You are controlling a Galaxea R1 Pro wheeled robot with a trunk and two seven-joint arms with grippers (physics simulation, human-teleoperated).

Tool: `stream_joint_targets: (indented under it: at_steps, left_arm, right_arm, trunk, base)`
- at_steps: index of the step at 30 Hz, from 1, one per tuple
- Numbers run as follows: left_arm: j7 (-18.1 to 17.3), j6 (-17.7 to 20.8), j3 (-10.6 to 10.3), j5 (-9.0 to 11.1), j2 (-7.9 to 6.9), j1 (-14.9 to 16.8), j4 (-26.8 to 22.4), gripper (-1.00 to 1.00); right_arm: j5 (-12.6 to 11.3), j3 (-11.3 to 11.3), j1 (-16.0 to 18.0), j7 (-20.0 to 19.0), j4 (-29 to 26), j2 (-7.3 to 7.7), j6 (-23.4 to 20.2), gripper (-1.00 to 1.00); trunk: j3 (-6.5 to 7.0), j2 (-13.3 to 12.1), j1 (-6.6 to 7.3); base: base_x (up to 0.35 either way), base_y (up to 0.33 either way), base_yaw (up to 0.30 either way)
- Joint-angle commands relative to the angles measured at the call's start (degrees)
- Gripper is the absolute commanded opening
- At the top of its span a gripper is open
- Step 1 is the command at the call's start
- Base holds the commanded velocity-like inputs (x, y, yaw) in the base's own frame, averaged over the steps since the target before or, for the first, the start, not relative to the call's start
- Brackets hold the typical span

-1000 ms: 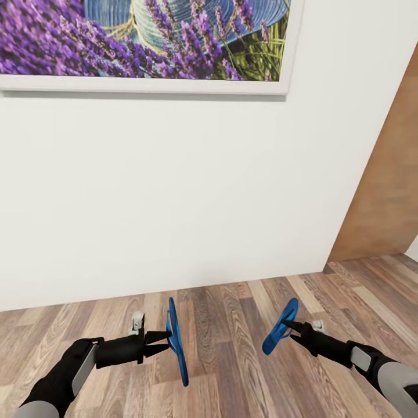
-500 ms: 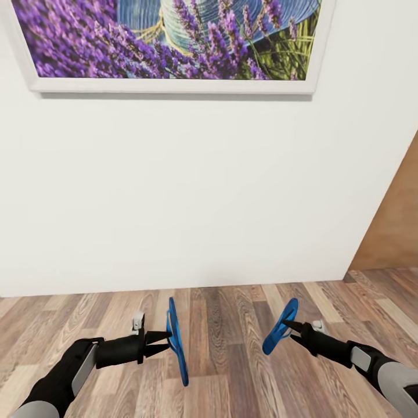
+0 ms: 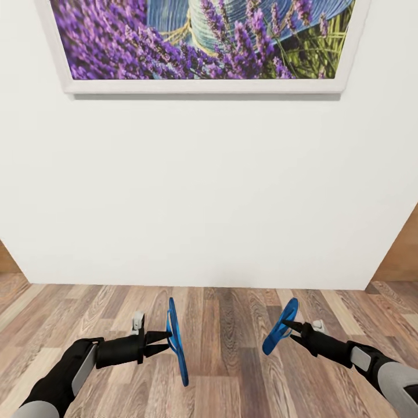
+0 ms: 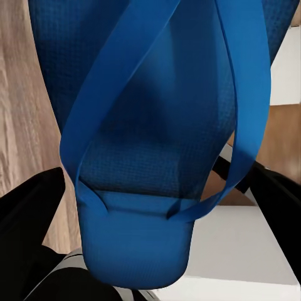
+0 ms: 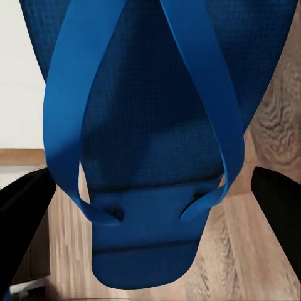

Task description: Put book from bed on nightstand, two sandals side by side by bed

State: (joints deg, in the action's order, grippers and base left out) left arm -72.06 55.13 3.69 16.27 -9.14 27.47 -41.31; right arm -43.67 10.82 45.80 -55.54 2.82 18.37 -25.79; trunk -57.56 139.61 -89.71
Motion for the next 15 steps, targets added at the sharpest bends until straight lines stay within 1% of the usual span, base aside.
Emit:
stream_joint_targets:
  at_steps: [1, 15]
  left_arm:
    - [-0.07, 0.41, 0.0, 0.16, 0.0, 0.04, 0.04, -1.0]
    - [-0.01, 0.42, 0.0, 0.16, 0.0, 0.02, 0.09, -1.0]
  right_arm:
    - [-0.62, 0.43, 0.08, -0.27, 0.17, 0.02, -0.4, -1.0]
    - [-0.62, 0.42, 0.08, -0.27, 0.17, 0.0, -0.4, -1.0]
  trunk:
    - [-0.05, 0.02, 0.01]
    - [-0.05, 0.02, 0.01]
  base:
    - [0.0, 0.0, 0.197]
    - [0.0, 0.0, 0.197]
